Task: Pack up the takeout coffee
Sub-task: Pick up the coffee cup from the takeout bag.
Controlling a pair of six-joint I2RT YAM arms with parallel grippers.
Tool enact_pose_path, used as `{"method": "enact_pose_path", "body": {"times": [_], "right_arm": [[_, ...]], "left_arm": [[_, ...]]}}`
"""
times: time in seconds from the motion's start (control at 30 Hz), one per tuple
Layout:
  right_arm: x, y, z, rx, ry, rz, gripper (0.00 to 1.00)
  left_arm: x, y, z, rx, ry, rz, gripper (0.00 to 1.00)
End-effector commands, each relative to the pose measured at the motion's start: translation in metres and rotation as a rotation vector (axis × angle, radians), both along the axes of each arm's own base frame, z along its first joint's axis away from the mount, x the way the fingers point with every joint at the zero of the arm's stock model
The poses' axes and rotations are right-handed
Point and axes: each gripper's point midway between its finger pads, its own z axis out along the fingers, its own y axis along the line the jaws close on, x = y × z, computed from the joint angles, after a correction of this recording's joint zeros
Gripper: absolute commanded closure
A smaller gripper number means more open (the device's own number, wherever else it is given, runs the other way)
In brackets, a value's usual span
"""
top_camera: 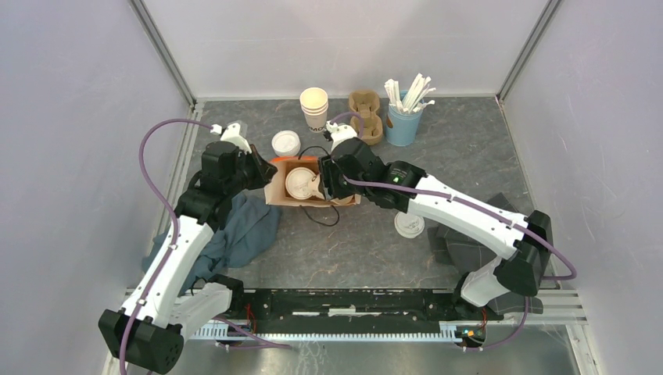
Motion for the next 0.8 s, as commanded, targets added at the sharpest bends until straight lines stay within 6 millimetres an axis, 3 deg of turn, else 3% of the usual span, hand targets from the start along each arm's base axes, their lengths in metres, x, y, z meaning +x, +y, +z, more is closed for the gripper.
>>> {"method": "enact_pose_path", "body": {"times": [0.0,0.2,0.4,0.47,0.77], "right_arm": [[0.012,0.013,-0.001,0.044,-0.032,-0.060,0.49],[0.018,0.023,-0.006,0.050,-0.047,-0.062,0.63],[0.019,0.015,0.002,0.019,-0.079,-0.082,0.94],[0.020,0.012,0.008,0.016,-0.095,-0.079,0.99],[0.011,0.007,0.097,0.048,-0.287,0.069,1.00]], "left_arm": [[0.003,-0.003,0.012,-0.013,-0.009,-0.004,0.98],[0.003,-0.003,0.016,-0.017,-0.010,-0.001,0.98],[0.005,-0.002,0.017,-0.023,0.015,0.022,0.98],[0.006,-0.002,0.017,-0.028,0.023,0.032,0.98],[0.011,0.006,0.016,-0.006,0.077,0.091,0.98]]}}
